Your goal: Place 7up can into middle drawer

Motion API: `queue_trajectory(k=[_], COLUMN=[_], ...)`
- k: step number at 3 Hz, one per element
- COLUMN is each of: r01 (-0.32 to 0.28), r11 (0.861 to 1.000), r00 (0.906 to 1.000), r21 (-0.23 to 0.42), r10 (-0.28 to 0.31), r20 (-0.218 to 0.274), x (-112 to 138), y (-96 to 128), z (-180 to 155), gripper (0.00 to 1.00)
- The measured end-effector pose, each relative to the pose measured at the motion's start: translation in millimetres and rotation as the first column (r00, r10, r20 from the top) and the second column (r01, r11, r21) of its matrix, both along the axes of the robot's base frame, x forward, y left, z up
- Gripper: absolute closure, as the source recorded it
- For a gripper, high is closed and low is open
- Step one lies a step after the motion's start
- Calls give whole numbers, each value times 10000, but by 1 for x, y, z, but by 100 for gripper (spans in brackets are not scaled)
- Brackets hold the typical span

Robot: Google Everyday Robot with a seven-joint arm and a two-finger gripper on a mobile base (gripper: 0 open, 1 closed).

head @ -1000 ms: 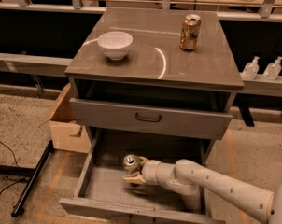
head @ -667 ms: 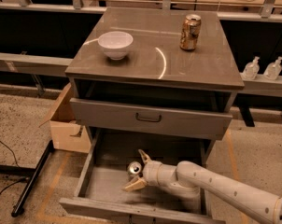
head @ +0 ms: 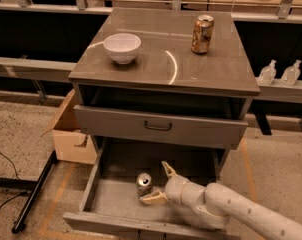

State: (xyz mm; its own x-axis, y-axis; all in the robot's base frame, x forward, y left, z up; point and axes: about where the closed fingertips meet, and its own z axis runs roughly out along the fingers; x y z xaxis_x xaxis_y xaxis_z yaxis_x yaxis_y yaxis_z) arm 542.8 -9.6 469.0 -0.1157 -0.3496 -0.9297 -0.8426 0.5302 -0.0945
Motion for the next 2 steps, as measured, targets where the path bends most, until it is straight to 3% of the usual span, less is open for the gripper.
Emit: queue_trajectory(k=[1, 2], r01=[853, 1665], r11=[9949, 9735], r00=[9959, 9857], r21=[-542, -1567], r10=[-836, -1682], r20=[332, 23], x=[-16, -30], y=[-43, -82], z=[26, 42], gripper=[39, 62])
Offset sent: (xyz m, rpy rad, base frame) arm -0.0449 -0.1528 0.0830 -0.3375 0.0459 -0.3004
